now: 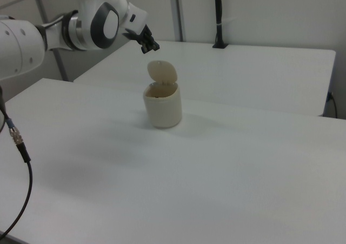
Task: Close the trash bin
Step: 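Move the gripper down toward the raised lid of the cream bin, then push the raised lid with the gripper fingers, tipping it over the rim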
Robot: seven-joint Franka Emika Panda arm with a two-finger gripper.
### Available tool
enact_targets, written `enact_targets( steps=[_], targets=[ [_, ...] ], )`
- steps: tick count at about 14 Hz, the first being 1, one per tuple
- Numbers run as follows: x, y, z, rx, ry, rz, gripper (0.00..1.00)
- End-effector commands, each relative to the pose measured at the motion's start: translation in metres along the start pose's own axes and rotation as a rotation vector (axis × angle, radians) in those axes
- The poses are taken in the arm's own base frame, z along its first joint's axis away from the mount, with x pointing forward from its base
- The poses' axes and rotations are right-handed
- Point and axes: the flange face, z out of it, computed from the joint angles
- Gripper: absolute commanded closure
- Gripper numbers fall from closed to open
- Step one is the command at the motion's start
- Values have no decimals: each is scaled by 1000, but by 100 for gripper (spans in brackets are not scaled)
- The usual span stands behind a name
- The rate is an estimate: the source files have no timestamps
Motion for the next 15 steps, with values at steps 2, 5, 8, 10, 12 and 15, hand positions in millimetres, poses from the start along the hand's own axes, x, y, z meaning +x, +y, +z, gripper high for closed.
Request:
enact_targets(
  steps=[2,5,8,10,12,15],
  targets=[
    [-10,-12,22,88,58,131,100],
    [-14,-10,38,131,69,176,100],
    [-22,-11,55,162,87,198,100],
    [-28,-13,73,156,94,195,100],
    [-37,-13,83,143,100,173,100],
    [-44,-8,95,126,96,161,100]
  ],
)
